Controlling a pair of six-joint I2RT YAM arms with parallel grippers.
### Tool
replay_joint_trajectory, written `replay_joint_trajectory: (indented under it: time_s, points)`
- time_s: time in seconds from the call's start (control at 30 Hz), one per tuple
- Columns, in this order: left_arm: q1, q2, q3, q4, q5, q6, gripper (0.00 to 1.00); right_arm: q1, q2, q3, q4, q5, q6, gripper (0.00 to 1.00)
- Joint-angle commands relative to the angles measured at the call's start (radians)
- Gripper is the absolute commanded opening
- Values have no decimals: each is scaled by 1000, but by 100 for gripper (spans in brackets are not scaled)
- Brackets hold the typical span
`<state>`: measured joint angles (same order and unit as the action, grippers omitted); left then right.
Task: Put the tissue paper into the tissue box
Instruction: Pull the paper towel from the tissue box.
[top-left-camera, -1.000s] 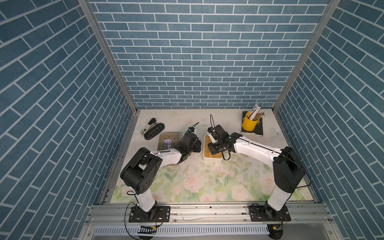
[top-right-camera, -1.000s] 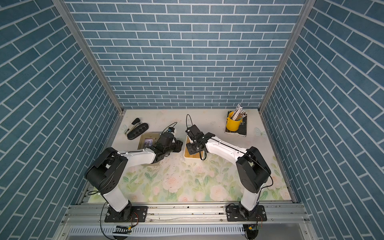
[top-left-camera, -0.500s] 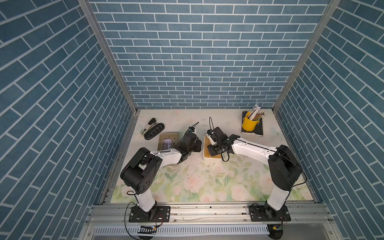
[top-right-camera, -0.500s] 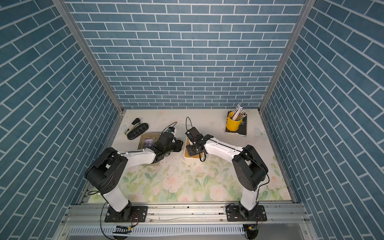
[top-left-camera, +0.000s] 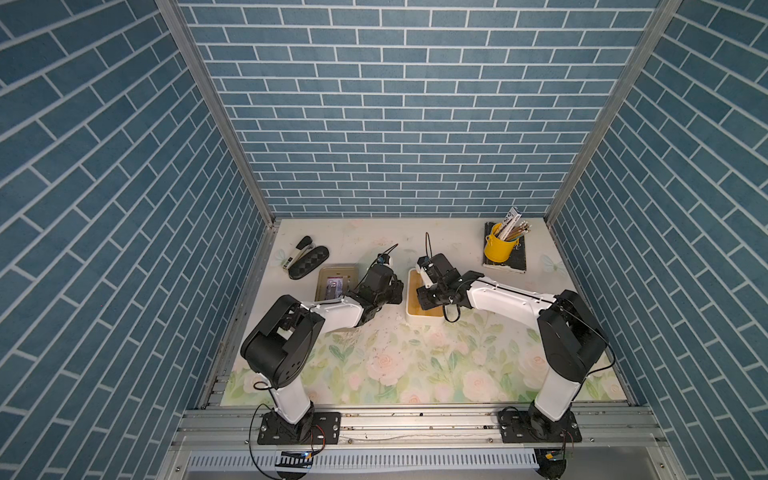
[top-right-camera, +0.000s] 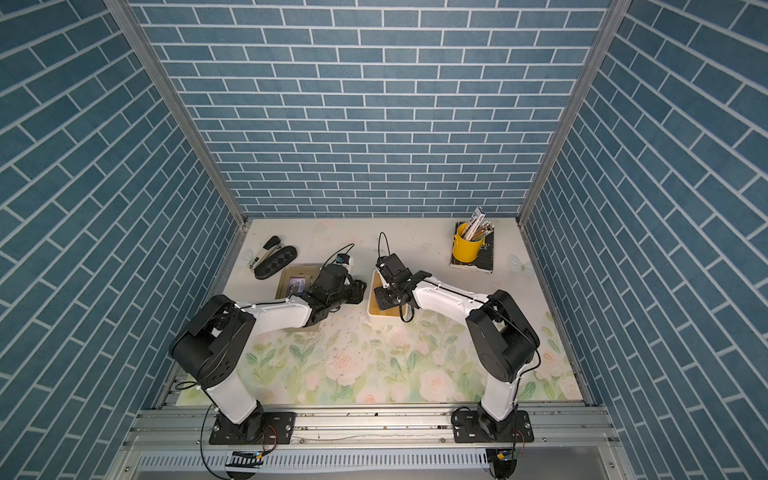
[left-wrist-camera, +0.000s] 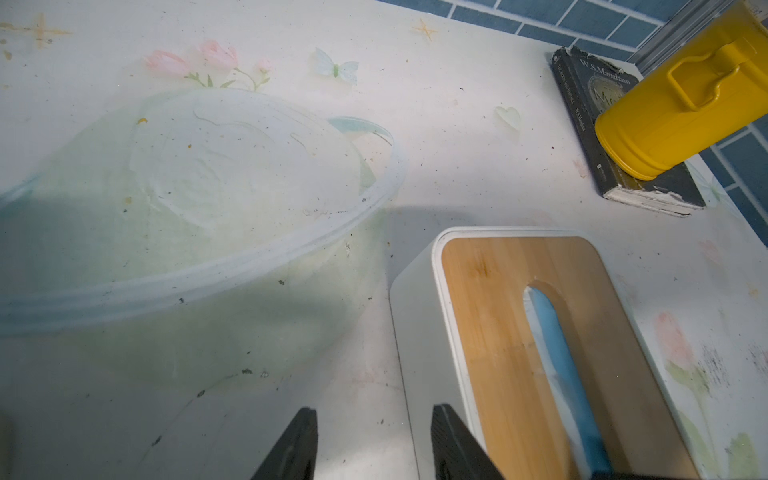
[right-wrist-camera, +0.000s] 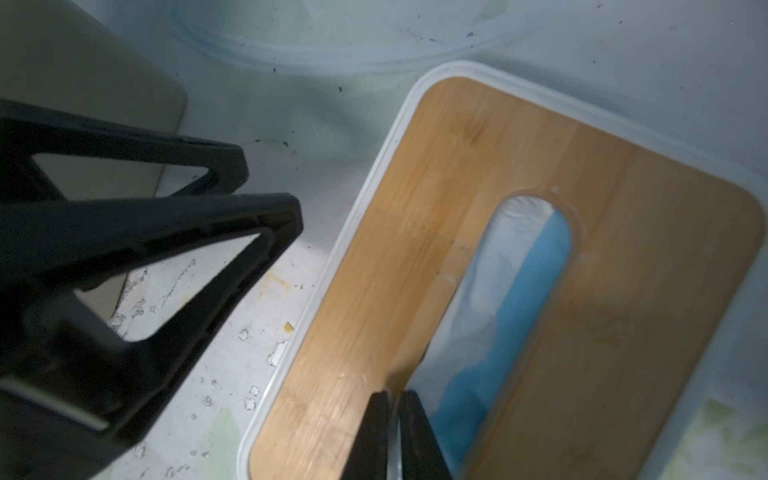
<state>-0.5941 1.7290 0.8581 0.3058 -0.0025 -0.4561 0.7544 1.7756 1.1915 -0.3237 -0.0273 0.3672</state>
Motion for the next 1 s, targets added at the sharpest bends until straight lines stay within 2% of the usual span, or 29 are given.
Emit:
replay_joint_trajectory:
  time_s: [0.0, 0.2, 0.97]
  points:
    - [3, 9, -2, 7, 1, 10, 49, -21, -8, -44, -67, 29, 4, 6]
    - [3, 9, -2, 7, 0, 10, 49, -20, -28, -41, -72, 33, 1, 0]
    - [2, 20, 0, 13, 7, 7, 49, -21, -161, 60, -167, 75, -14, 0]
